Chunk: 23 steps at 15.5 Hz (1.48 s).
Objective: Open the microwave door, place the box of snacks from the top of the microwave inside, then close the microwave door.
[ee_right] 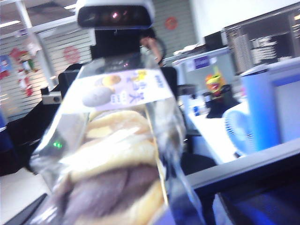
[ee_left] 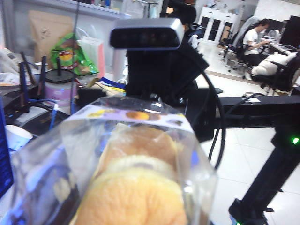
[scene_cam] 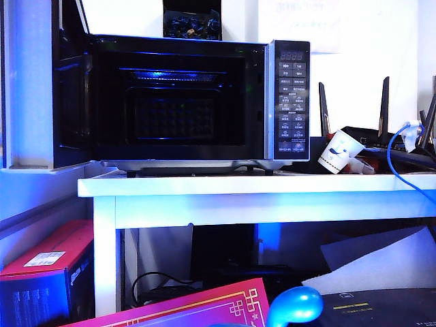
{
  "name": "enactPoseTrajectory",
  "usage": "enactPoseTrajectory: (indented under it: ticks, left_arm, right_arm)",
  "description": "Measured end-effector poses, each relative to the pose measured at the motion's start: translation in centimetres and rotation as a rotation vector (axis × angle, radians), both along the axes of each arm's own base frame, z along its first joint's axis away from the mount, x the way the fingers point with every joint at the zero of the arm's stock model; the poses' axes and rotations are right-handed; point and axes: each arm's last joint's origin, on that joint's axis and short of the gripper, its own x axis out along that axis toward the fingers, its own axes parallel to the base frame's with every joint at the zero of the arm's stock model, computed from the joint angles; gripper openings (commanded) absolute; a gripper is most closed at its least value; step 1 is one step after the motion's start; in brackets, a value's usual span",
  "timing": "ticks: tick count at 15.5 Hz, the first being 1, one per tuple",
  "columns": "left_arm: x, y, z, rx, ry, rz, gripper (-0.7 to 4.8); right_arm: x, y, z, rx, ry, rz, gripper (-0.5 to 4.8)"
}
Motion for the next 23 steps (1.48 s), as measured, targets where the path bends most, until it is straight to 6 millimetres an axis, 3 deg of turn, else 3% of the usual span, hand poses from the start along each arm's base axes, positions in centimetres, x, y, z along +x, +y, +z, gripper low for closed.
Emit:
enactPoseTrajectory:
  ticks: [8, 12, 23]
  left_arm:
    - [0.0, 0.0, 0.0, -0.002, -0.002, -0.009, 2.77]
    - [-0.2, 0.0, 0.1, -0.006, -0.001, -0.034, 2.77]
    - [-0.2, 0.0, 0.1, -0.008, 0.011, -0.034, 2.77]
  right_arm:
    - [0.0, 1.4, -0.4, 0.011, 0.021, 0.019, 4.79]
    - [-0.8, 3.4, -0.4, 0.042, 0.023, 0.049, 4.79]
    - [-1.2, 4.1, -0.3, 0.074, 0.026, 0.033, 4.79]
